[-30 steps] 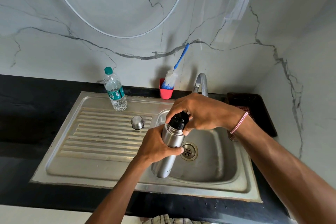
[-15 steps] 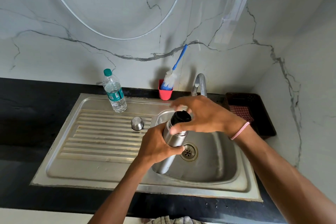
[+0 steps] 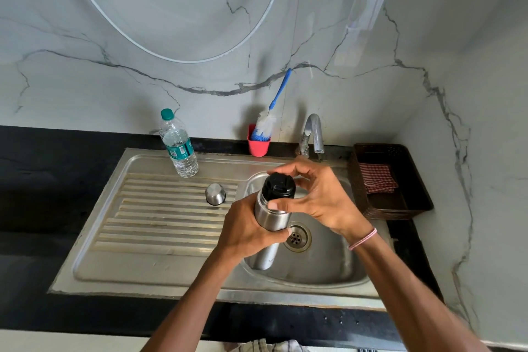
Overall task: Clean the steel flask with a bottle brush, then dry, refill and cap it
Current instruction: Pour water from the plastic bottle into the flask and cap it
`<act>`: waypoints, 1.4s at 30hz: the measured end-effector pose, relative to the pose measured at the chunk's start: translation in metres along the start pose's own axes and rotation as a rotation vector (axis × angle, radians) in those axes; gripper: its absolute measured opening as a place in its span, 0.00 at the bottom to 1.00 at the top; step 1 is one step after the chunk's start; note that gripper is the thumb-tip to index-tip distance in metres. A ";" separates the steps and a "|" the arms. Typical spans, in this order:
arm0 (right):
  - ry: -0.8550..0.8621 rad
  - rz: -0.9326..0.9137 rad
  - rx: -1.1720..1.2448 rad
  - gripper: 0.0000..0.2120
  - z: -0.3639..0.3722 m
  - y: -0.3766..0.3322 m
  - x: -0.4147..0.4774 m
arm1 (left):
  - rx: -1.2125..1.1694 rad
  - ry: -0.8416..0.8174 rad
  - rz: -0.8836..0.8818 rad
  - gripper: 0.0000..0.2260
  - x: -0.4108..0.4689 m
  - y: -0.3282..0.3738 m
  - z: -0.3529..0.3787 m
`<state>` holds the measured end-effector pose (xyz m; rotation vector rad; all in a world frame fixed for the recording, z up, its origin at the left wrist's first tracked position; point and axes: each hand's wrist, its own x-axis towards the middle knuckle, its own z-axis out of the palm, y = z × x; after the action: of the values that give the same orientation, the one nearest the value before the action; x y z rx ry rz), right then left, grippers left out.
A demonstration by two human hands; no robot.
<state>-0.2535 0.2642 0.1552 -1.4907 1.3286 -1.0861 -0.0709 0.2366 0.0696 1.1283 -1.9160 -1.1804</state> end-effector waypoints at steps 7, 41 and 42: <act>0.104 -0.050 0.102 0.24 0.018 0.011 -0.007 | -0.025 -0.071 0.036 0.20 -0.002 0.006 -0.001; -0.166 -0.114 0.354 0.07 0.033 0.008 0.004 | -0.130 -0.073 0.047 0.28 -0.005 0.008 0.002; -0.129 -0.108 0.349 0.06 0.034 0.010 0.002 | -0.120 -0.064 0.022 0.26 -0.007 0.006 0.005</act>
<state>-0.2230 0.2629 0.1368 -1.3561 0.9230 -1.1995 -0.0739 0.2460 0.0730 1.0156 -1.8728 -1.3151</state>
